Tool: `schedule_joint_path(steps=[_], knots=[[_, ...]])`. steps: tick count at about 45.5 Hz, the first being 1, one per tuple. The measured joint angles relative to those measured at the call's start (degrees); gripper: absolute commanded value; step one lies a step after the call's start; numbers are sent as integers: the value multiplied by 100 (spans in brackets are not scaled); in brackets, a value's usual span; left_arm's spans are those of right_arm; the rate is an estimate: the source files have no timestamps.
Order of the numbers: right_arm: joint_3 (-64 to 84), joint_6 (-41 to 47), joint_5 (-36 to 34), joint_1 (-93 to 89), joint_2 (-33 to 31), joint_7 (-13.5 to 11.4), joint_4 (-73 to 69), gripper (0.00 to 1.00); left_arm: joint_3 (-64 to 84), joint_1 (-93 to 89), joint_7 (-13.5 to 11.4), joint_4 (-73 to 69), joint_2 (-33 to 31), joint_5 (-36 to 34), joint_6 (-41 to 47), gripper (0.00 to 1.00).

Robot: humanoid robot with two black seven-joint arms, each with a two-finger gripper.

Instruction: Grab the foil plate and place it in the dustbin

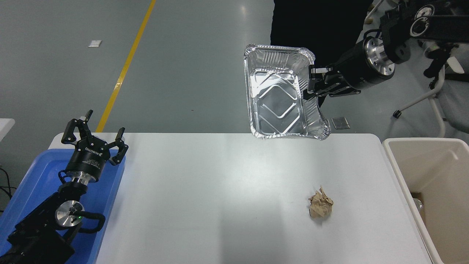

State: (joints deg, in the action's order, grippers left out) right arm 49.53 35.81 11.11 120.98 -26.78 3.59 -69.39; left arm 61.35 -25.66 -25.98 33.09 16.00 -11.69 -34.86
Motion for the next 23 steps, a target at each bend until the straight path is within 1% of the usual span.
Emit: schedule_joint_path(steps=[12, 23], knots=[[30, -24, 5, -282, -110, -41, 536, 0, 0, -1, 0, 4, 0, 0, -1, 98], [-54, -40, -43, -1284, -477, -60, 1965, 0, 1, 0, 0, 1, 0, -2, 0, 98]])
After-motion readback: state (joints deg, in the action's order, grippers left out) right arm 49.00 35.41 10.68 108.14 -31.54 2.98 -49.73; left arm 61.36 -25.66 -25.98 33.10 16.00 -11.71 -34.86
